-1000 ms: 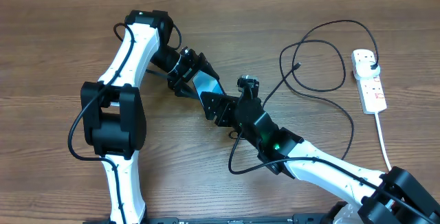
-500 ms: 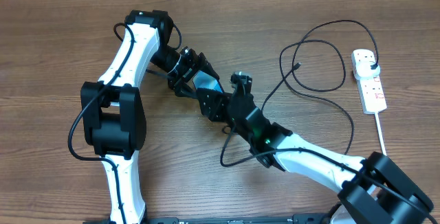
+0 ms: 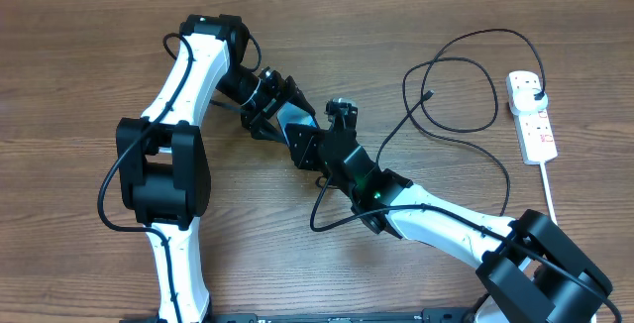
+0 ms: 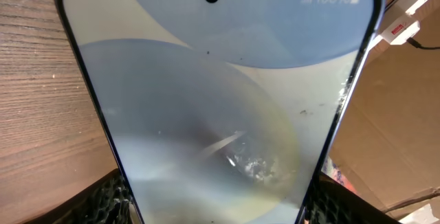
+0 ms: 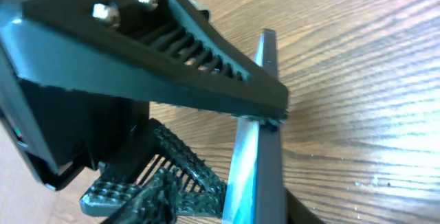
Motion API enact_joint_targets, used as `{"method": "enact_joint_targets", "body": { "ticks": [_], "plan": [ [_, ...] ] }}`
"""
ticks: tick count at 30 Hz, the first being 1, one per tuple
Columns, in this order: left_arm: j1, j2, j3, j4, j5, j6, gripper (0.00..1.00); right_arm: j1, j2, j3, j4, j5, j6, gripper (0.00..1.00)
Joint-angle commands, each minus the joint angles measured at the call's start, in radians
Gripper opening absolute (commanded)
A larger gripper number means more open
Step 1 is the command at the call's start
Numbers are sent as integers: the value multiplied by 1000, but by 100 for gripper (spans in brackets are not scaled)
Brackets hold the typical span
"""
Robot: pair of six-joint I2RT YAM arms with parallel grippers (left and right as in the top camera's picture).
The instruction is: Plug charger to phone and switch on socket
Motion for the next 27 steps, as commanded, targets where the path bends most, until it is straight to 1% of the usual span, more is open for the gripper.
{"method": "enact_joint_targets", "body": {
  "ticks": [1, 3, 11, 15, 18, 20, 22, 25, 27],
  "plan": [
    [0, 4, 28, -3, 42, 22, 56, 4, 13, 28, -5, -17, -3, 31],
    [0, 4, 28, -3, 42, 23, 56, 4, 13, 28, -4, -27, -1, 26],
    [0, 4, 28, -3, 42, 23, 56, 4, 10, 28, -4, -83, 0, 14],
    [0, 4, 28, -3, 41, 23, 56, 4, -3, 28, -5, -103, -1, 11],
    [0, 4, 28, -1, 41, 23, 57, 4, -19, 28, -7, -107, -1, 10],
    [0, 4, 28, 3, 41, 23, 64, 4, -32, 28, -12, -107, -1, 10],
    [0, 4, 28, 15, 41, 23, 75, 3, -45, 28, -16, -106, -1, 10],
    [0, 4, 28, 29, 41, 30, 89, -4, -57, 28, -19, -106, -1, 10],
    [0, 4, 28, 39, 41, 30, 95, -12, -60, 28, -21, -105, -1, 10]
  ]
}}
